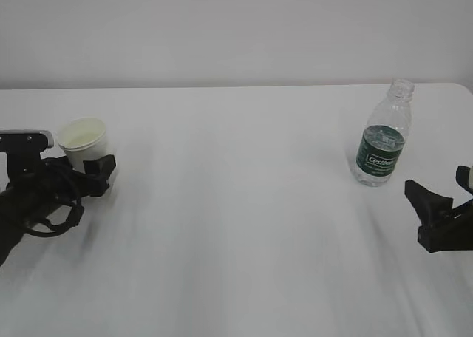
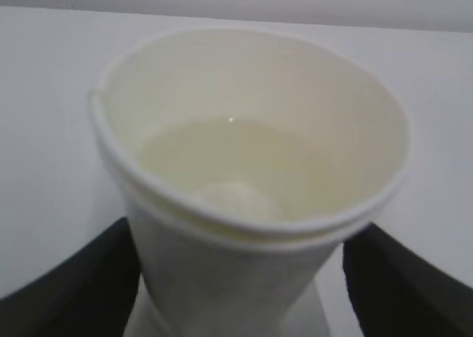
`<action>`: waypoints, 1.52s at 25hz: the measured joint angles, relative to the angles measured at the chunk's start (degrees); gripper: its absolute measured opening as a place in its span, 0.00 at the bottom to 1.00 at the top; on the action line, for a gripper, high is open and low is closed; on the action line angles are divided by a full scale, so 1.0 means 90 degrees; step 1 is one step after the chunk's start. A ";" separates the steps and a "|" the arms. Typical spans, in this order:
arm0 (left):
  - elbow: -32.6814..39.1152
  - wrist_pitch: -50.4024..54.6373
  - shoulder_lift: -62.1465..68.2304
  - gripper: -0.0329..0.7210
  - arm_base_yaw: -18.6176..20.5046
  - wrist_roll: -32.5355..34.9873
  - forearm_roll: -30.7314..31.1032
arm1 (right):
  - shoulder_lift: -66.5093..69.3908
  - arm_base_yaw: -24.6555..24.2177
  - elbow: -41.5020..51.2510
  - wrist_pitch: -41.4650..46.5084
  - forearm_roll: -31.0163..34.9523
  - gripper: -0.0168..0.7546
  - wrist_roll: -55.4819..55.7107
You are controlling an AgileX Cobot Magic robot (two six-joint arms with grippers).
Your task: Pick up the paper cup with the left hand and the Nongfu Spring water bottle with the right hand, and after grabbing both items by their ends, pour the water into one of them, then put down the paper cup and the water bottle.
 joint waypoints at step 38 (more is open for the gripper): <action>0.1754 0.0000 -0.3289 0.83 0.0000 -0.0038 0.0201 | -0.1117 0.0000 -0.1929 0.2058 -0.0454 0.78 0.0256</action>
